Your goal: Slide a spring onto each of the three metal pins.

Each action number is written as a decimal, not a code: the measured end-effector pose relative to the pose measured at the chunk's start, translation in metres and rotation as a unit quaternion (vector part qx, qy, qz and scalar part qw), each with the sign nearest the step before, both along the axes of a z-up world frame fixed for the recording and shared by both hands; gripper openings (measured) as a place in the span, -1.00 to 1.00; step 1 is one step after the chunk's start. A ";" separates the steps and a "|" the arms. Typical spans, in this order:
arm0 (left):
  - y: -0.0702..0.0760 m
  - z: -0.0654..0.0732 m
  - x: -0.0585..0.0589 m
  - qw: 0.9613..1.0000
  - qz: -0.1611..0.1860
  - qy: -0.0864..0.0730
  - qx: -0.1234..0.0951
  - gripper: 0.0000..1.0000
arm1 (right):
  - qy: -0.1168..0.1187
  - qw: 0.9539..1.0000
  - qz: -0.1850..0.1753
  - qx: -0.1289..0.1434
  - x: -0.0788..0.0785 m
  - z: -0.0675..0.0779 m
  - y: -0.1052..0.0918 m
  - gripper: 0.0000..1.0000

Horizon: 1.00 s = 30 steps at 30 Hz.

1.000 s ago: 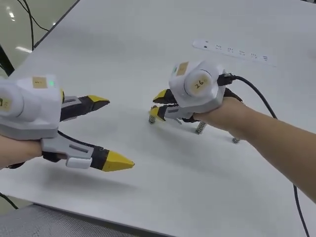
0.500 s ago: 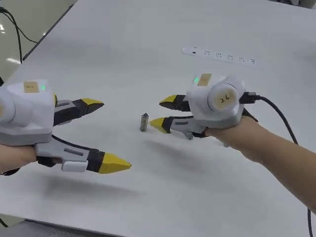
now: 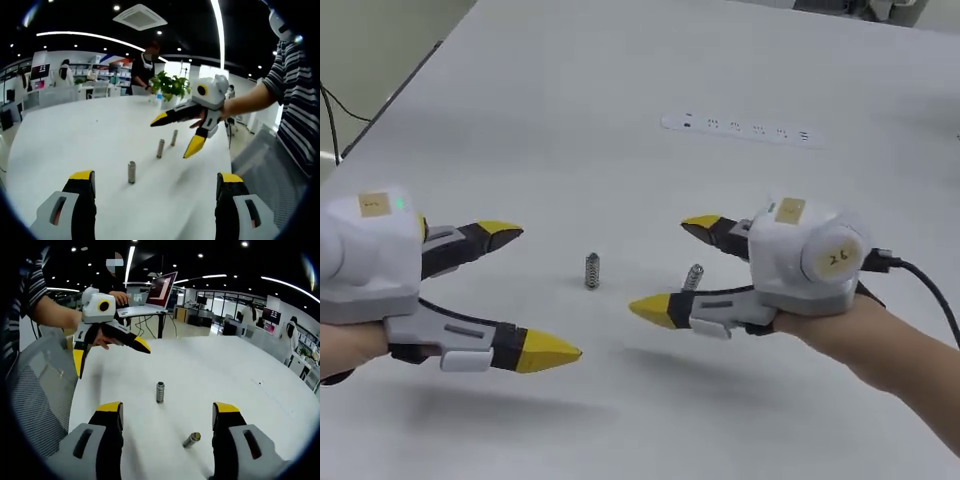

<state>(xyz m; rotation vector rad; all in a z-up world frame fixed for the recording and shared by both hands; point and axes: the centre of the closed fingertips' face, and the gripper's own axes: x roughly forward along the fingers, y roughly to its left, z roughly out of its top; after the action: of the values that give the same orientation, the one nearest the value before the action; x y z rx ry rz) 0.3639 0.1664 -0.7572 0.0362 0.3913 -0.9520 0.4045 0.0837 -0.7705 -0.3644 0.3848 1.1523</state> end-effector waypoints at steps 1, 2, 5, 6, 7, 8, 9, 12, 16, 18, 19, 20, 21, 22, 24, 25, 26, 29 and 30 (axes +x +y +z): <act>-0.001 0.001 0.000 1.000 0.000 0.000 0.000 0.96 | 0.000 1.000 -0.004 0.003 0.000 0.000 -0.003 0.53; -0.001 0.001 0.001 1.000 0.000 -0.002 -0.001 0.96 | 0.001 1.000 -0.008 0.005 0.000 0.000 -0.007 0.57; -0.001 0.003 0.002 1.000 0.001 -0.005 -0.001 0.96 | 0.007 0.999 -0.027 0.015 -0.002 -0.001 -0.020 0.72; -0.001 0.003 0.003 1.000 0.002 -0.006 -0.001 0.96 | 0.006 0.999 -0.033 0.018 -0.002 0.000 -0.023 0.79; -0.001 0.003 0.003 1.000 0.003 -0.007 0.000 0.96 | 0.007 0.999 -0.042 0.026 -0.002 0.001 -0.029 0.89; -0.001 0.003 0.002 1.000 0.003 -0.006 -0.001 0.96 | 0.006 0.998 -0.050 0.031 -0.001 0.002 -0.032 0.97; -0.001 0.003 0.001 1.000 0.003 -0.007 0.000 0.96 | 0.014 0.997 -0.065 0.039 -0.002 0.002 -0.039 0.98; 0.000 0.002 0.001 1.000 0.002 -0.008 0.004 0.96 | 0.012 0.995 -0.081 0.056 -0.003 0.006 -0.054 0.99; 0.003 0.004 0.002 1.000 0.008 -0.010 0.001 0.96 | 0.013 0.992 -0.110 0.056 -0.003 0.003 -0.078 0.99; 0.003 0.006 0.003 1.000 0.011 -0.011 -0.002 0.96 | 0.014 0.989 -0.131 0.061 -0.002 0.003 -0.093 0.99; 0.003 0.007 0.003 1.000 0.011 -0.012 -0.004 0.96 | 0.014 0.988 -0.136 0.065 -0.003 0.004 -0.097 0.99; 0.003 0.008 0.004 1.000 0.012 -0.013 -0.006 0.96 | 0.014 0.988 -0.140 0.067 -0.004 0.004 -0.101 0.99; 0.003 0.009 0.004 1.000 0.013 -0.015 -0.007 0.96 | 0.014 0.987 -0.144 0.067 -0.005 0.004 -0.106 0.99; 0.003 0.010 0.004 1.000 0.014 -0.017 -0.008 0.96 | 0.012 0.987 -0.147 0.067 -0.005 0.004 -0.110 0.99; 0.003 0.010 0.003 1.000 0.013 -0.017 -0.009 0.96 | 0.011 0.987 -0.149 0.065 -0.008 0.003 -0.114 0.99; 0.004 0.010 0.001 1.000 0.013 -0.017 -0.008 0.96 | 0.012 0.986 -0.154 0.066 -0.010 0.003 -0.117 0.99; 0.004 0.010 0.001 1.000 0.013 -0.018 -0.008 0.96 | 0.012 0.986 -0.156 0.066 -0.011 0.003 -0.119 0.99; 0.006 0.010 -0.002 1.000 0.015 -0.019 -0.008 0.96 | 0.013 0.984 -0.164 0.072 -0.013 0.005 -0.123 0.99; 0.008 0.010 -0.002 1.000 0.017 -0.019 -0.010 0.96 | 0.013 0.983 -0.165 0.074 -0.014 0.006 -0.123 0.99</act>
<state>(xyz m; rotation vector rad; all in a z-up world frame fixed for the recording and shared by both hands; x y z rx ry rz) 0.3615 0.1741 -0.7475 0.0302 0.3459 -0.9193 0.3901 -0.0394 -0.7649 -0.1472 0.3636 0.8550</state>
